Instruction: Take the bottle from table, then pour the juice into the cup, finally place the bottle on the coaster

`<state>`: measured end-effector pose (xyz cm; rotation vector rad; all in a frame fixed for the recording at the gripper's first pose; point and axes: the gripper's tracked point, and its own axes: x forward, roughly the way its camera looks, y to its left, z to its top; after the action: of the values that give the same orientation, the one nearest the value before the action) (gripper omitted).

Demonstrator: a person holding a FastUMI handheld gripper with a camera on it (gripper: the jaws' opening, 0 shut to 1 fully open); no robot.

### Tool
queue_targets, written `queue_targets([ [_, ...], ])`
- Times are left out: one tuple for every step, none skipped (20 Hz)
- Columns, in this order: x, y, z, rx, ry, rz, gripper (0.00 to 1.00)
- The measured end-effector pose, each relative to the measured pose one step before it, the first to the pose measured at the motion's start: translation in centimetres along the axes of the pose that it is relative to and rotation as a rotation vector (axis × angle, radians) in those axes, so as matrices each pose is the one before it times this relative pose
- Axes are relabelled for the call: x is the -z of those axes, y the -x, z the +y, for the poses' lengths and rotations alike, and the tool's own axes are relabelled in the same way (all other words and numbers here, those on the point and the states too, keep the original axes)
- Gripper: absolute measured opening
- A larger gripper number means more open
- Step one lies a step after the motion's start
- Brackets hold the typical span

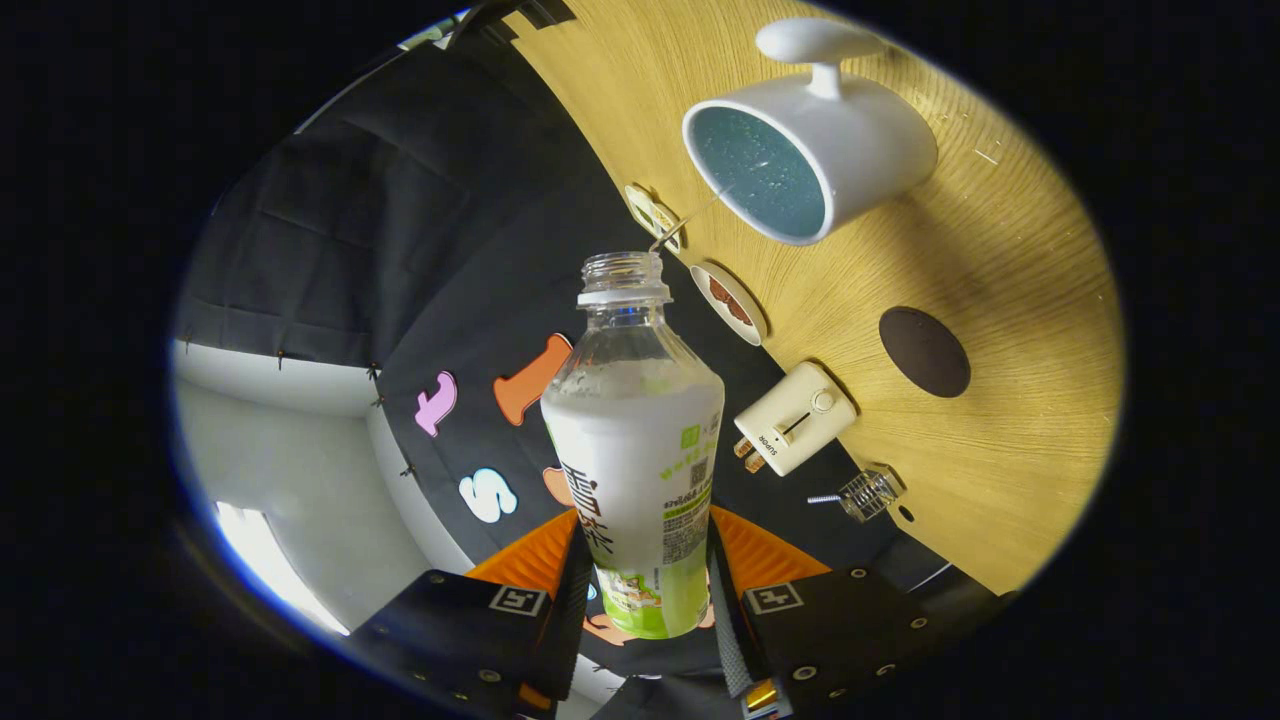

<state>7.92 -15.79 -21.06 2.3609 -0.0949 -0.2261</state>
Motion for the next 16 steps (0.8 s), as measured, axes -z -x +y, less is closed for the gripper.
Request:
queue_targets([
  [-0.089,0.009,-0.106,0.00269,0.00791,-0.00041,0.57],
  [-0.074,-0.073,-0.290,0.00530,0.00671,-0.00069,0.57],
  [0.002,0.005,-0.212,0.00395,0.00364,0.00035,0.58],
  [0.006,0.016,-0.178,0.00336,0.00238,0.00079,0.58],
  [-0.022,-0.061,-0.188,0.00240,0.00577,-0.00182,0.58],
  [0.102,0.000,-0.167,0.00435,0.00872,0.00147,0.57],
  [0.037,-0.063,-0.267,0.00369,0.01202,0.00048,0.57],
  [0.106,-0.021,-0.222,0.00676,0.01428,0.00295,0.58],
  [0.085,-0.027,-0.312,0.00863,0.01970,0.00290,0.58],
  [0.069,0.044,-0.157,0.00648,0.02740,0.00074,0.58],
  [-0.017,-0.006,-0.331,0.00897,0.03162,0.00029,0.58],
  [-0.039,0.058,-0.314,0.00770,0.03266,-0.00224,0.58],
  [-0.059,-0.034,-0.413,0.01370,0.03239,-0.00392,0.58],
  [0.007,0.094,-0.337,0.01392,0.03629,-0.00471,0.57],
  [0.022,-0.129,-0.350,0.00971,0.04056,-0.00127,0.58],
  [0.185,-0.062,-0.238,0.00564,0.04234,0.00309,0.57],
])
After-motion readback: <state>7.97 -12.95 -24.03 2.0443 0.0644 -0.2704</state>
